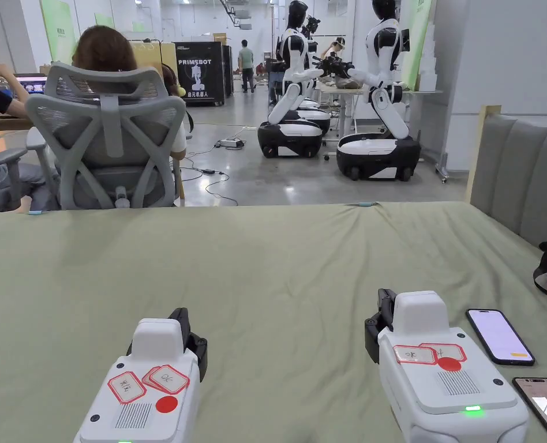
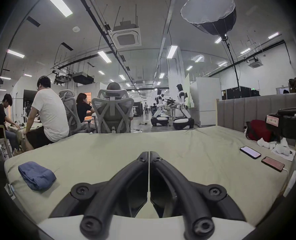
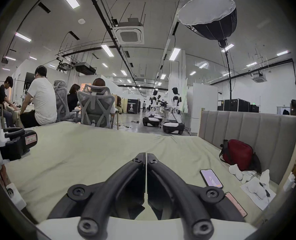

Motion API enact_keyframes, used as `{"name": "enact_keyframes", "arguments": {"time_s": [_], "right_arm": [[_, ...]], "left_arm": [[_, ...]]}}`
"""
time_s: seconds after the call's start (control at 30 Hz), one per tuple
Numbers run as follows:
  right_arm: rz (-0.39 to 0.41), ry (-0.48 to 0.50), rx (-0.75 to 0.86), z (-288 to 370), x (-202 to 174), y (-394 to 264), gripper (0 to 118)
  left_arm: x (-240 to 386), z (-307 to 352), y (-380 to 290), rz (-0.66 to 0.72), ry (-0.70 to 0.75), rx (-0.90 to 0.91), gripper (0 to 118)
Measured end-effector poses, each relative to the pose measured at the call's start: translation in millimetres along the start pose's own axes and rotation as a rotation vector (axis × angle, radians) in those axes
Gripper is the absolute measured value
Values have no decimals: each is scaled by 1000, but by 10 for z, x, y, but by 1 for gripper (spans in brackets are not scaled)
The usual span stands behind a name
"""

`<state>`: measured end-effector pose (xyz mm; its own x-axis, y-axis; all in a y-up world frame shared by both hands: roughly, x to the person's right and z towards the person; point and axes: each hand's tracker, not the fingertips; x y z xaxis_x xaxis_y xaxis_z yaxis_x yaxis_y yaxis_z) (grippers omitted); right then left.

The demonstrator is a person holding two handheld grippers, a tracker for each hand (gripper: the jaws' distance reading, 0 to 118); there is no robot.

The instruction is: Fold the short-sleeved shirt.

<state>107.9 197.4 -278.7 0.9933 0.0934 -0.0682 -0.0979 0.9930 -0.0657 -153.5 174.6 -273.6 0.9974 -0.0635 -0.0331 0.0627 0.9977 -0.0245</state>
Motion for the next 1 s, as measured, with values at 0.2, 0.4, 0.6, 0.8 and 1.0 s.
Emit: {"name": "enact_keyframes", "arguments": {"time_s": [0.2,0.4,0.6,0.8,1.0], "right_arm": [[0,-10,-15,-20,20,-2,22],[-13,-14,-7,-67,97,-105,118],[-12,-6,-7,-85,123,-123,118],[-7,-12,-8,-49,46,-69,118],[-9,-12,-11,-29,50,-81,118]], "left_arm": [[18,-15,-2,-5,-5,-7,26],[59,100,-4,-23,-16,15,118],[50,55,-6,-20,1,9,118],[35,38,34,-30,14,24,118],[16,25,32,-25,18,25,118]]}}
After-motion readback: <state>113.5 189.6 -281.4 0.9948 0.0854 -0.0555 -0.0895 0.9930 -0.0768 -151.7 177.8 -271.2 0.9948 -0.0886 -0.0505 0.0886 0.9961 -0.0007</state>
